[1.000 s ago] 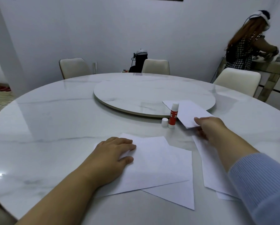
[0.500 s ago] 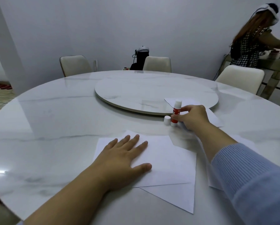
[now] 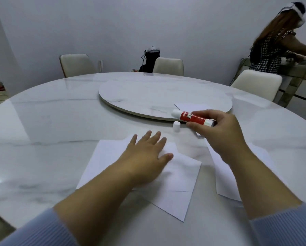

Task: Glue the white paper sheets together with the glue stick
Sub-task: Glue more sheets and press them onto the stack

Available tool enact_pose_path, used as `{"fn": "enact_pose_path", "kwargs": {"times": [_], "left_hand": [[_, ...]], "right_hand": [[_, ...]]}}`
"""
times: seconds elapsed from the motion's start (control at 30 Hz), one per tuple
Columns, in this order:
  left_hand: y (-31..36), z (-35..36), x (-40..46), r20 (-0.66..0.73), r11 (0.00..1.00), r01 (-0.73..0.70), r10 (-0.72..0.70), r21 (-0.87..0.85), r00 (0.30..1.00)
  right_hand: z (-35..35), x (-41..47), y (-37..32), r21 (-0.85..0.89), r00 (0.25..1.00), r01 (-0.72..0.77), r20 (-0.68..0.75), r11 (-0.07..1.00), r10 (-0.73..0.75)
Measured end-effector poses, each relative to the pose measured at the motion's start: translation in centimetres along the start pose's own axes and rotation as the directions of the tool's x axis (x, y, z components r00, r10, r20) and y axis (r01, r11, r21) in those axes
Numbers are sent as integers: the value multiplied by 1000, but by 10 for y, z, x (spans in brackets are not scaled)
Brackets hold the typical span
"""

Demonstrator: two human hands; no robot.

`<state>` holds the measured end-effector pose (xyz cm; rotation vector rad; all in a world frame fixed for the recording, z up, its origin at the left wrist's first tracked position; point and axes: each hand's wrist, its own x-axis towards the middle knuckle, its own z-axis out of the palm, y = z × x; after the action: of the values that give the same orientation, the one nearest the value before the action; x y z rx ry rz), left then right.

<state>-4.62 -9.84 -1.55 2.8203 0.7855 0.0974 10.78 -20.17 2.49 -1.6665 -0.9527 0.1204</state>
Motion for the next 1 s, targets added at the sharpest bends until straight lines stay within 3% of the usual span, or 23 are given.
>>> {"fn": "enact_pose_path", "kwargs": {"times": [0.07,0.13,0.23,0.4,0.57,0.8,0.93,1.0], "left_hand": [[4,13,5,52,999,35,-37,30,998],[2,21,5,67,997,54,-57,47,996],[2,22,4,63,997,52,-56,61,996],[2,22,4,60,996,48,-53,71,997],[2,22,4,57,997,51,-54,52,997],[2,20,4,55,998,49,-51,31,997],[3,22,5,55,998,49,-51,28,997],[2,21,4,47,998,43,-45,38,998]], "right_hand": [[4,-8,6,205,997,-68,-13,976,72],[9,-8,13,272,994,-105,3,957,108],[17,-7,20,261,994,-99,64,960,85],[30,-5,31,20,984,1,177,1000,-4],[26,-5,27,-47,974,44,226,998,-32],[8,-23,14,37,909,26,416,999,-39],[5,-30,14,108,839,-64,544,992,-6],[4,-29,14,222,857,-129,515,967,-3]]}}
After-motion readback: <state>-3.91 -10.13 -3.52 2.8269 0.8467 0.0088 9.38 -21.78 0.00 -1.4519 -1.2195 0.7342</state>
